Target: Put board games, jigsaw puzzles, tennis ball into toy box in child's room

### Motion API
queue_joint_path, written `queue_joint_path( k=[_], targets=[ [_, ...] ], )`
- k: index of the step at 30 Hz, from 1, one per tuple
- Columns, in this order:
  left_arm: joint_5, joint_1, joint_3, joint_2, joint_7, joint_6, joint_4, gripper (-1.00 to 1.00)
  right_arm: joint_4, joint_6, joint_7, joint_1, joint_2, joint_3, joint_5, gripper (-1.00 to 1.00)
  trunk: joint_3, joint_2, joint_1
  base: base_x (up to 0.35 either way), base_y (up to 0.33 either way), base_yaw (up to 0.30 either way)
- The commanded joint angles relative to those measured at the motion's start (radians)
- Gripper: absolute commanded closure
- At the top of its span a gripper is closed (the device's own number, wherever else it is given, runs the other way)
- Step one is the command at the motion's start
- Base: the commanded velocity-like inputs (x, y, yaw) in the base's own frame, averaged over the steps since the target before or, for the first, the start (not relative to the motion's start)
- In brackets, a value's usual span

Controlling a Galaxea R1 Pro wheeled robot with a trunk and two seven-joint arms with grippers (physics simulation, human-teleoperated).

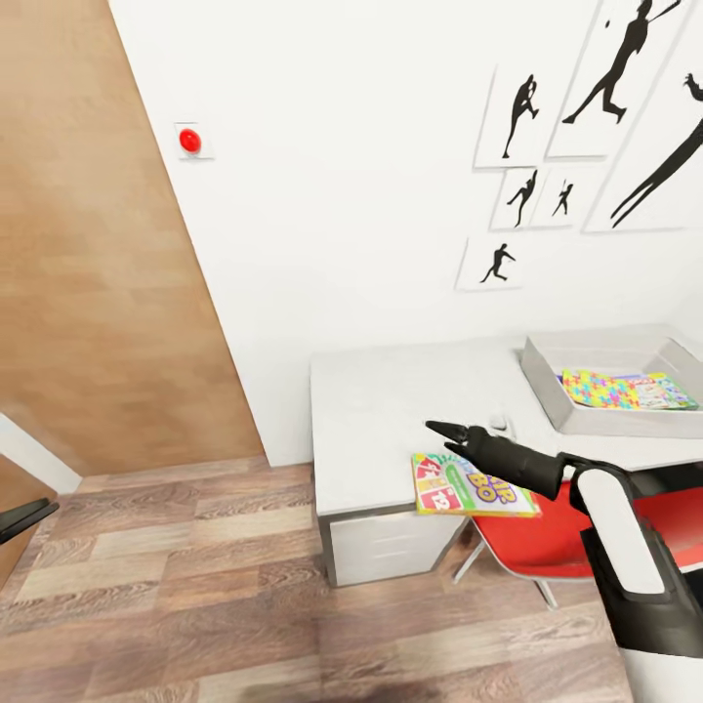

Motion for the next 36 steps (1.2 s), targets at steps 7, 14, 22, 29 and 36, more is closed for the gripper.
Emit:
queue_joint_path(
  k=[7, 14, 22, 29, 36],
  targets=[
    [-0.002, -0.001, 0.000, -0.002, -0.005, 0.009, 0.000, -1.00, 0.004, -0.054, 0.261, 0.125, -0.019, -0.065, 0.002, -1.00, 0.010, -0.002, 0.001, 0.000, 0.000, 0.000],
    [-0.002, -0.001, -0.002, -0.003, -0.005, 0.007, 0.000, -1.00, 0.004, -0.110, 0.447, 0.216, -0.033, -0.095, 0.007, -1.00, 0.022, -0.002, 0.001, 0.000, 0.000, 0.000],
    [-0.003, -0.001, -0.003, -0.004, -0.005, 0.006, 0.000, -1.00, 0.007, -0.126, 0.527, 0.241, -0.063, -0.126, 0.011, -1.00, 0.035, -0.002, 0.001, 0.000, 0.000, 0.000],
    [-0.003, -0.001, -0.003, -0.004, -0.005, 0.006, 0.000, -1.00, 0.020, -0.127, 0.539, 0.245, -0.072, -0.155, 0.011, -1.00, 0.046, -0.002, 0.001, 0.000, 0.000, 0.000],
    [-0.003, -0.001, -0.003, -0.004, -0.005, 0.006, 0.000, -1.00, 0.023, -0.126, 0.541, 0.245, -0.073, -0.160, 0.011, -1.00, 0.058, -0.002, 0.001, 0.000, 0.000, 0.000]
  ],
)
